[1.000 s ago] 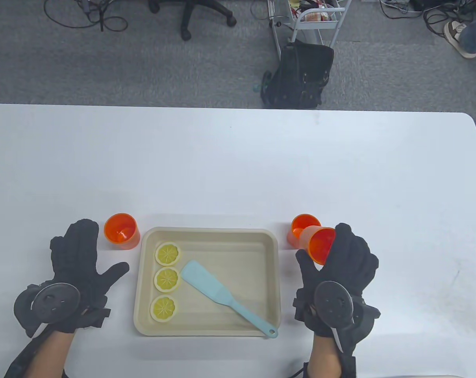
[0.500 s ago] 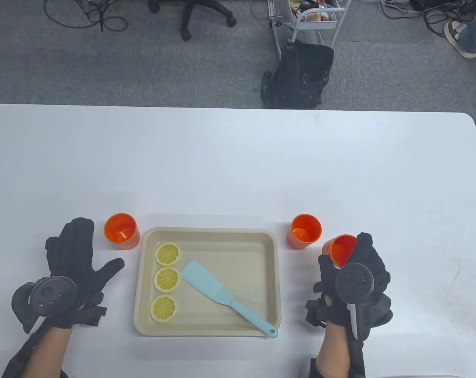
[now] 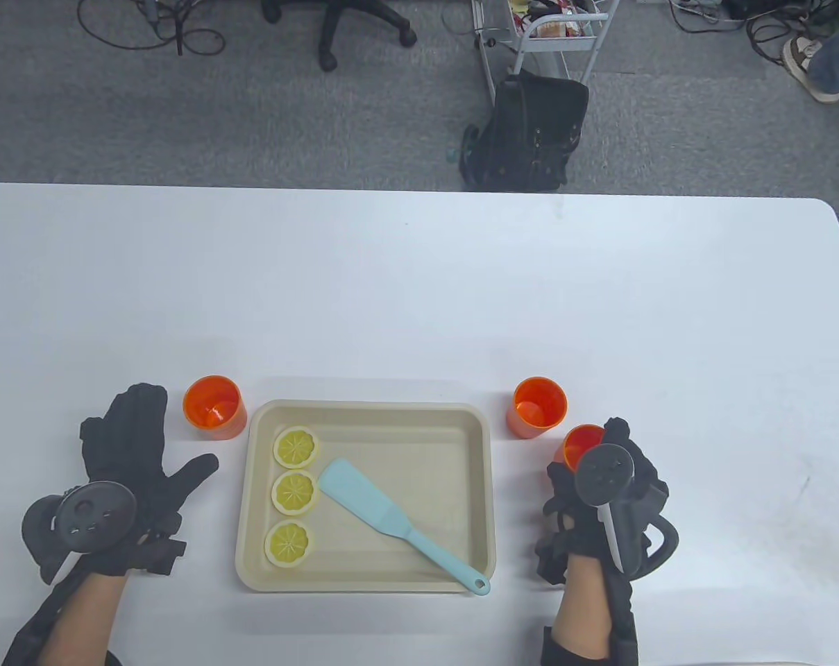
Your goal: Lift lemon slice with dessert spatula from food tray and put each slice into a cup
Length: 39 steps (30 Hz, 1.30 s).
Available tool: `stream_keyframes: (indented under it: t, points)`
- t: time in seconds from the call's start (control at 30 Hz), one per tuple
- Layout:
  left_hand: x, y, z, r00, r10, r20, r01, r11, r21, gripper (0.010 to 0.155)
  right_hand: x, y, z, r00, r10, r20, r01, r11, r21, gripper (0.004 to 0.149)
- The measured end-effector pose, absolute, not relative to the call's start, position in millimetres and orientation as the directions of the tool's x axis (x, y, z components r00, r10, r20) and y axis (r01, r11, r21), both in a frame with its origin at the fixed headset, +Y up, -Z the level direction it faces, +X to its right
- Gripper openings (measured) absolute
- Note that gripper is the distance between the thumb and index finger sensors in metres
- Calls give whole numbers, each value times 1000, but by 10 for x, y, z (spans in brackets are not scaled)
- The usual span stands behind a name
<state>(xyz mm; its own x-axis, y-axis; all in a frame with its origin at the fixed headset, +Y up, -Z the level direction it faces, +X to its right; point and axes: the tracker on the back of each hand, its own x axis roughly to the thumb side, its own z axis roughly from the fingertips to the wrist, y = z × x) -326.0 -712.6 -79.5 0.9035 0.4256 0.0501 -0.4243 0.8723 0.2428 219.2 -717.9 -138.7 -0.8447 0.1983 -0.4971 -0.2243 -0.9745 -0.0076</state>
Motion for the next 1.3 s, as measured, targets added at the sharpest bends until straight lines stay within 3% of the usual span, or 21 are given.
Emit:
stream_keyframes:
  t: [0.23, 0.33, 0.7, 1.0, 1.3]
  points:
    - [-3258, -7134, -811, 909, 414, 44, -412, 881, 232, 104, 2195, -7187, -1394, -841, 195, -504, -265, -962, 70, 103]
    - [-3257, -7135, -816, 916, 400, 39, -398, 890, 223, 104, 2196, -7140, -1372, -848, 212, -485, -290, -953, 91, 111]
    - [-3259, -7112, -920, 901, 433, -7, -428, 893, 139, 105, 1993, -6762, -1219, -895, 290, -340, -273, -957, -98, 112]
    - [-3282, -7220, -1195, 851, 501, -158, -506, 863, 9, 112, 1901, -6730, -1182, -920, 272, -281, -251, -962, -109, 110]
    - [-3168, -7471, -1362, 895, 388, -218, -414, 906, -86, 111, 1850, -6753, -1191, -929, 266, -256, -248, -964, -101, 108]
